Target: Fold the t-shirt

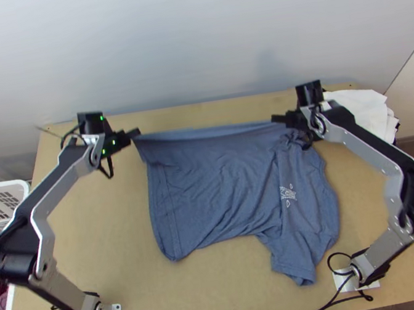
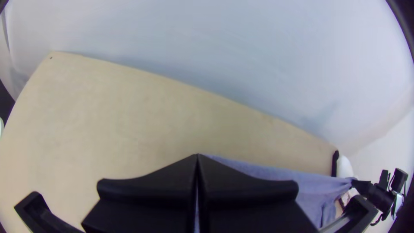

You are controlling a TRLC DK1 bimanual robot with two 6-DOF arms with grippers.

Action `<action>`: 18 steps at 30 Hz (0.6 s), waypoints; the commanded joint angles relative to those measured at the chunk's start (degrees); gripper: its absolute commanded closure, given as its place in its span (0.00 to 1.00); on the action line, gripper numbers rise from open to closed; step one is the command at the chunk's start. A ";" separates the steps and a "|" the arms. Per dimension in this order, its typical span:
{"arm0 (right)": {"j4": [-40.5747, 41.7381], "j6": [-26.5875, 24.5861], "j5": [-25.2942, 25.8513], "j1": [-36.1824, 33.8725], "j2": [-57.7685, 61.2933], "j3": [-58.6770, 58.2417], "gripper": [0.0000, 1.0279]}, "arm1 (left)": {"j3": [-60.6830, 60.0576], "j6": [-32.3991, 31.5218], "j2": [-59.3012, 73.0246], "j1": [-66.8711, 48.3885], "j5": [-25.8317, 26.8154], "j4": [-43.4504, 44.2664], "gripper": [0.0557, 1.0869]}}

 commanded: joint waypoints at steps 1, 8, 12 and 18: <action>4.01 1.22 0.46 0.06 10.29 10.02 0.97 | 13.79 -0.02 10.93 1.79 -1.91 0.47 0.96; 4.19 0.69 0.54 -0.20 21.81 22.15 0.97 | 23.20 1.48 20.51 2.67 -4.28 1.26 0.96; 4.10 0.43 0.72 -0.12 26.90 28.13 0.97 | 28.21 1.92 24.90 2.84 -4.72 1.18 0.96; 3.75 1.22 1.25 0.32 32.70 33.49 0.97 | 35.06 1.30 30.44 3.55 -4.89 0.03 0.96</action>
